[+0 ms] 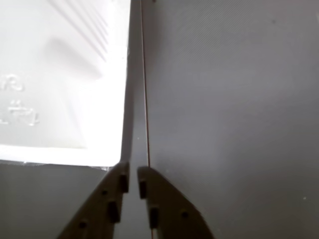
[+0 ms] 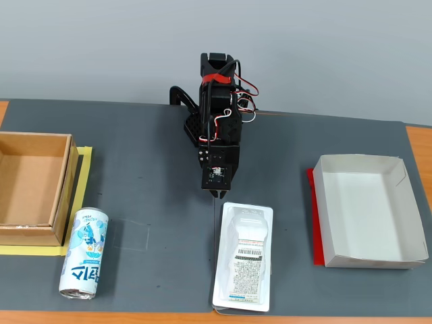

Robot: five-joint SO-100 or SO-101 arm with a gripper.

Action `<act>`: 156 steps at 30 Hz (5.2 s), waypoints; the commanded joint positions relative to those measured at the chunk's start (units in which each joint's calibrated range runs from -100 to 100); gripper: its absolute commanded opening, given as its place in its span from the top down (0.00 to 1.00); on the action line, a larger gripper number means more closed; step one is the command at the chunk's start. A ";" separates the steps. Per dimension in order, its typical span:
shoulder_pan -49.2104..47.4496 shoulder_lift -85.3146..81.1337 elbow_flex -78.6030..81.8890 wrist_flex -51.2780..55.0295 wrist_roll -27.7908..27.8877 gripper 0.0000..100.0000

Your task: Pick the sandwich and put it in the gray box

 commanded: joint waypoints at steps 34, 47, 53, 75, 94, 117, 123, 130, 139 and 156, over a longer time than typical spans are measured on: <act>-0.25 0.25 -0.66 0.05 0.38 0.98; -4.50 16.11 -13.78 -0.73 -0.19 0.98; -7.26 23.48 -21.92 -1.07 -0.19 0.98; -13.23 64.60 -65.97 -4.89 -10.04 0.98; -11.96 77.83 -76.92 -5.07 -12.12 0.98; -7.26 76.90 -77.01 -2.12 -10.40 0.97; -7.71 76.90 -76.92 -1.42 -10.25 0.95; -7.93 76.90 -76.28 -1.42 -5.92 0.61; -9.80 77.91 -76.37 -1.77 -2.75 0.53; -12.33 85.20 -77.46 -6.80 -2.69 0.53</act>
